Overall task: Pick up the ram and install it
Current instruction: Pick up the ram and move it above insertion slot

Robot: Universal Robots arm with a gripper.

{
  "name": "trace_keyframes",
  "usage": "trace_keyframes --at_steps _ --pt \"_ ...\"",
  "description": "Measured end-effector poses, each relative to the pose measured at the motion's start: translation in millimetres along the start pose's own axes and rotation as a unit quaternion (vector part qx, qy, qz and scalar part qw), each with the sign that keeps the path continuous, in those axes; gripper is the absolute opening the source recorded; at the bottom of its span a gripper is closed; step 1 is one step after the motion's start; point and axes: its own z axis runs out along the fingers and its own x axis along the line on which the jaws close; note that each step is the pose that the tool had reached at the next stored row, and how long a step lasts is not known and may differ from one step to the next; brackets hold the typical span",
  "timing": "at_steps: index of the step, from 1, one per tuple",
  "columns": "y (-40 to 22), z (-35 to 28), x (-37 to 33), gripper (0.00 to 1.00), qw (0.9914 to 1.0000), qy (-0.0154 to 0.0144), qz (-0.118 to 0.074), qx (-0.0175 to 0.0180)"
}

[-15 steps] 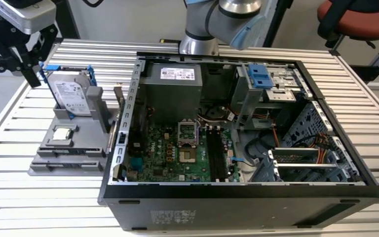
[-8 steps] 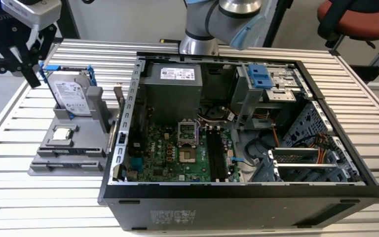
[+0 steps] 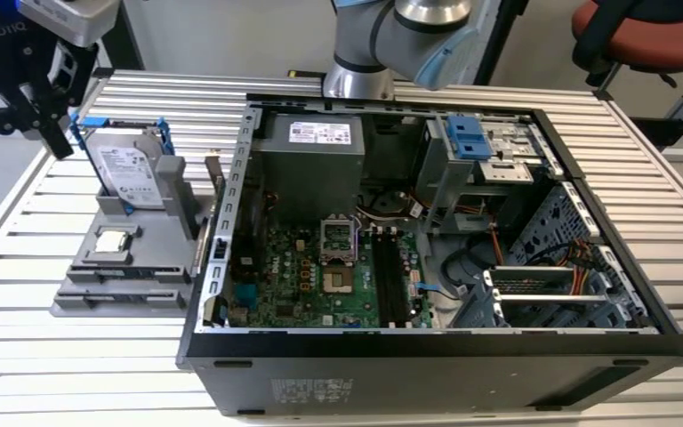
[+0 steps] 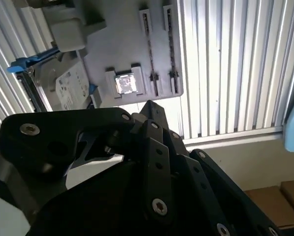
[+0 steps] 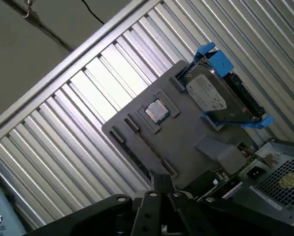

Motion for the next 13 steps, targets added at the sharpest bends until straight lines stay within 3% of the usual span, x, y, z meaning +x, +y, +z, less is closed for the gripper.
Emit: trace_keyframes --at_steps 3,6,10,13 --pt "0.0 0.0 0.0 0.0 0.99968 0.002 -0.025 0.001" --pt "0.0 0.0 0.1 0.0 0.99866 0.004 -0.051 0.0019" --pt "0.0 0.0 0.0 0.0 0.99639 0.006 -0.085 0.0027" --pt "0.0 0.0 0.1 0.0 0.99409 0.0071 -0.108 0.0031"
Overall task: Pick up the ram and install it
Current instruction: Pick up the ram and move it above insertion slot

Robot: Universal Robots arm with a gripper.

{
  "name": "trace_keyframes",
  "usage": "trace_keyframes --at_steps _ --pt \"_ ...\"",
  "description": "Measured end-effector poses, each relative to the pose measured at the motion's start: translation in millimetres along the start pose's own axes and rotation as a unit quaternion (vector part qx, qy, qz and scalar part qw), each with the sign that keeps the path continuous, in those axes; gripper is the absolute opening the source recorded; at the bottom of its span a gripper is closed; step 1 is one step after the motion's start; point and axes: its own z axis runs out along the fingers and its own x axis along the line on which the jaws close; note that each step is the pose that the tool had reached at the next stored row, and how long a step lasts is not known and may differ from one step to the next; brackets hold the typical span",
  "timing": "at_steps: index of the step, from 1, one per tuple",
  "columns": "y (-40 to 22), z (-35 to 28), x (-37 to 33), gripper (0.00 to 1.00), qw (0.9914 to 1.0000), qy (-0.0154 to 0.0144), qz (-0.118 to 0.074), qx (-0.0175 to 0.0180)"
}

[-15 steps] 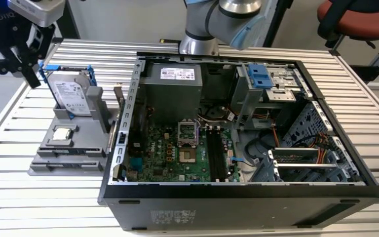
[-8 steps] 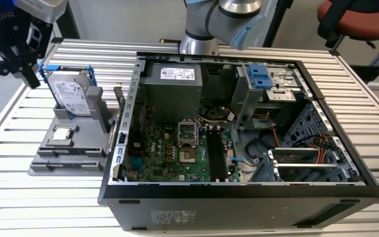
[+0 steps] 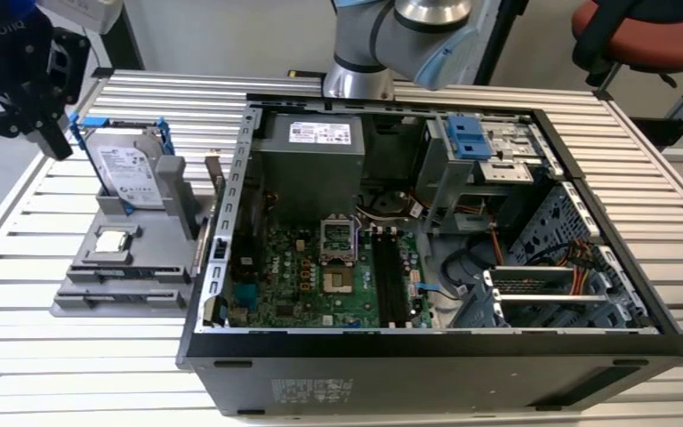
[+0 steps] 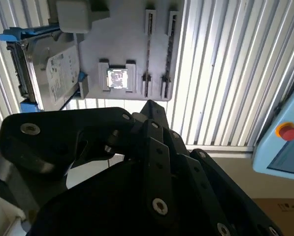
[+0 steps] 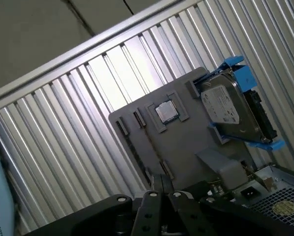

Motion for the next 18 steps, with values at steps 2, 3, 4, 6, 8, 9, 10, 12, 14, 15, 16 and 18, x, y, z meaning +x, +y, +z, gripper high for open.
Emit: trace_keyframes --at_steps 2,3,4,6,8,9,10,12,14,15,16,18 --pt "0.0 0.0 0.0 0.0 0.99987 0.0005 -0.016 0.0003" --pt "0.0 0.0 0.0 0.0 0.99969 0.0007 -0.025 0.0004" --pt "0.0 0.0 0.0 0.0 0.99943 0.001 -0.034 0.0005" --pt "0.0 0.0 0.0 0.0 0.9987 0.0016 -0.051 0.0007" --pt "0.0 0.0 0.0 0.0 0.99771 0.0026 -0.068 0.0011" --pt "0.0 -0.1 0.0 0.0 0.99713 0.0031 -0.076 0.0012" --pt "0.0 -0.1 -0.1 0.0 0.99648 0.0035 -0.084 0.0013" --pt "0.1 -0.1 -0.2 0.0 0.99498 0.004 -0.1 0.0015" --pt "0.2 -0.1 -0.3 0.0 0.99333 0.0044 -0.115 0.0016" --pt "0.2 -0.1 -0.4 0.0 0.99234 0.0045 -0.123 0.0017" --pt "0.3 -0.1 -0.5 0.0 0.99132 0.0047 -0.131 0.0017" --pt "0.3 -0.2 -0.5 0.0 0.98977 0.0049 -0.143 0.0017"
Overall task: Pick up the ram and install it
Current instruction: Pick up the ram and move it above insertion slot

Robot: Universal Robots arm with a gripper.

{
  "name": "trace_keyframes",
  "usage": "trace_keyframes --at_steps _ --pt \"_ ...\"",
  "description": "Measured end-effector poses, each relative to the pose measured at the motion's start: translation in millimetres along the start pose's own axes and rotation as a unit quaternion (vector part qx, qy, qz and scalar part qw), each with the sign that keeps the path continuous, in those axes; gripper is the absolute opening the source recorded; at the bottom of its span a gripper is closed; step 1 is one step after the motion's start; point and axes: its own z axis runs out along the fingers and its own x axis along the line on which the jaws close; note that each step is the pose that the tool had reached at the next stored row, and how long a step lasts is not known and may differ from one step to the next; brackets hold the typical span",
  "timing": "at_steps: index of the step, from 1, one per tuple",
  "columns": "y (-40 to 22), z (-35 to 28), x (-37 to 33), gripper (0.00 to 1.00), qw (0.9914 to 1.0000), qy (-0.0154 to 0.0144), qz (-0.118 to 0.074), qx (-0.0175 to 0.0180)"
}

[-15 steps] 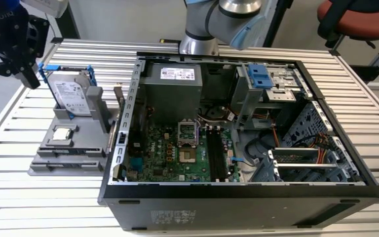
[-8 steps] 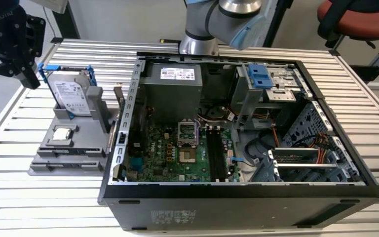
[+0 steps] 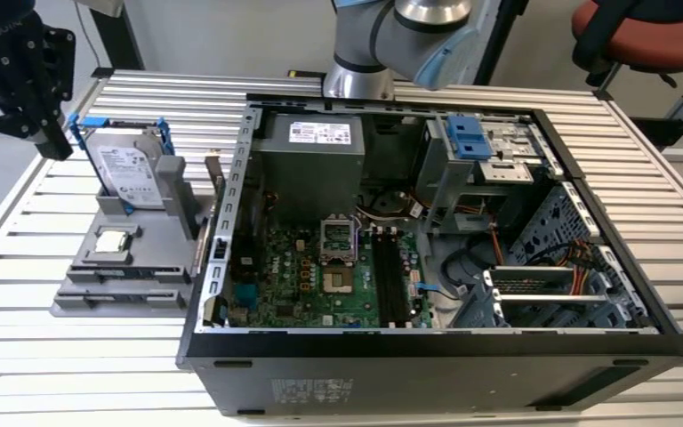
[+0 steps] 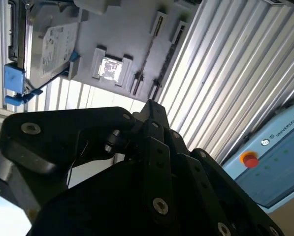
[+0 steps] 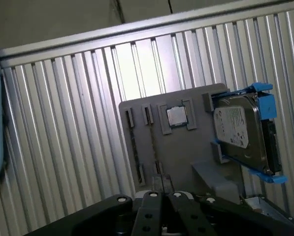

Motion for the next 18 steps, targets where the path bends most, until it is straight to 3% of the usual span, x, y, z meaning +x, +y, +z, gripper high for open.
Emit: trace_keyframes --at_steps 2,9,13,18 --pt "0.1 0.0 -0.1 0.0 0.99996 -0.0009 -0.009 -0.0002" --pt "0.1 0.0 -0.6 0.0 0.99919 -0.0104 -0.039 -0.0024" --pt "0.3 -0.3 -1.1 0.0 0.99819 -0.0079 -0.06 -0.0021" --pt "0.5 -0.3 -1.7 0.0 0.99552 -0.0055 -0.094 -0.002"
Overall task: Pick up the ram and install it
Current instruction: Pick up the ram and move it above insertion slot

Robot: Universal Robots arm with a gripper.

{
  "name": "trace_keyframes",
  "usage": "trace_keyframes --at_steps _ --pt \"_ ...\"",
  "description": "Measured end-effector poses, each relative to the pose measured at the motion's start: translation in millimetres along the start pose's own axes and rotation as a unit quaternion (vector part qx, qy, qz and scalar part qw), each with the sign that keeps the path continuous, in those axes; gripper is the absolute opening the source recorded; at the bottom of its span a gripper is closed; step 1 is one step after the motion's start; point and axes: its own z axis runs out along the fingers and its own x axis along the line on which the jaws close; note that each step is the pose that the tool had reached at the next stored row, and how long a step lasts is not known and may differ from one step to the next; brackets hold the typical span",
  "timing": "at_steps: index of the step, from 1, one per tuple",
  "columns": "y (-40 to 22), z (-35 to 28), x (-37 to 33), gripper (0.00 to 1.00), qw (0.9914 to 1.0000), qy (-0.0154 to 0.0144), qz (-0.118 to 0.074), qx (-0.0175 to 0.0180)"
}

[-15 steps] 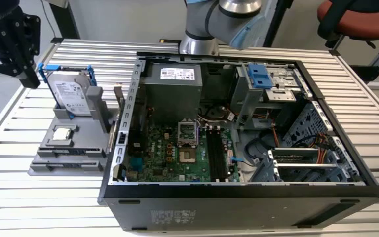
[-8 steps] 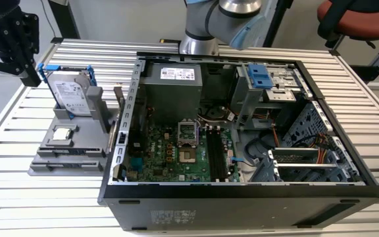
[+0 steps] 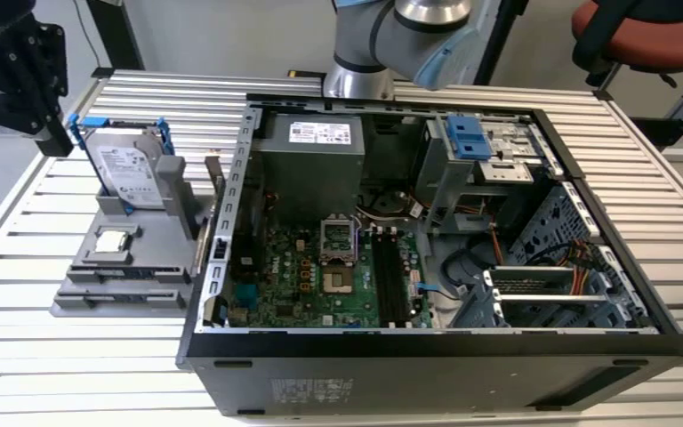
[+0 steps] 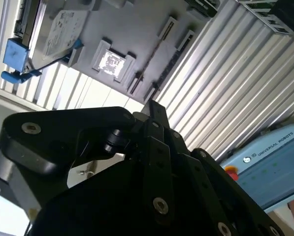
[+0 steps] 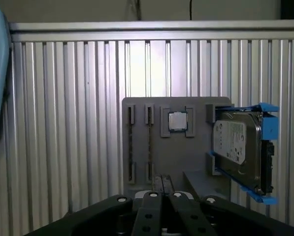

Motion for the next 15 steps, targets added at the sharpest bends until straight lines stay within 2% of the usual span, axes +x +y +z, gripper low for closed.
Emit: trace_keyframes --at_steps 4,7,15 --pt "0.0 0.0 -0.3 0.0 0.99942 0.0008 -0.034 -0.0003" --pt "0.0 0.0 -0.4 0.0 0.99881 0.0015 -0.049 -0.0004" --pt "0.0 0.0 -0.4 0.0 0.99846 0.0018 -0.056 -0.0005"
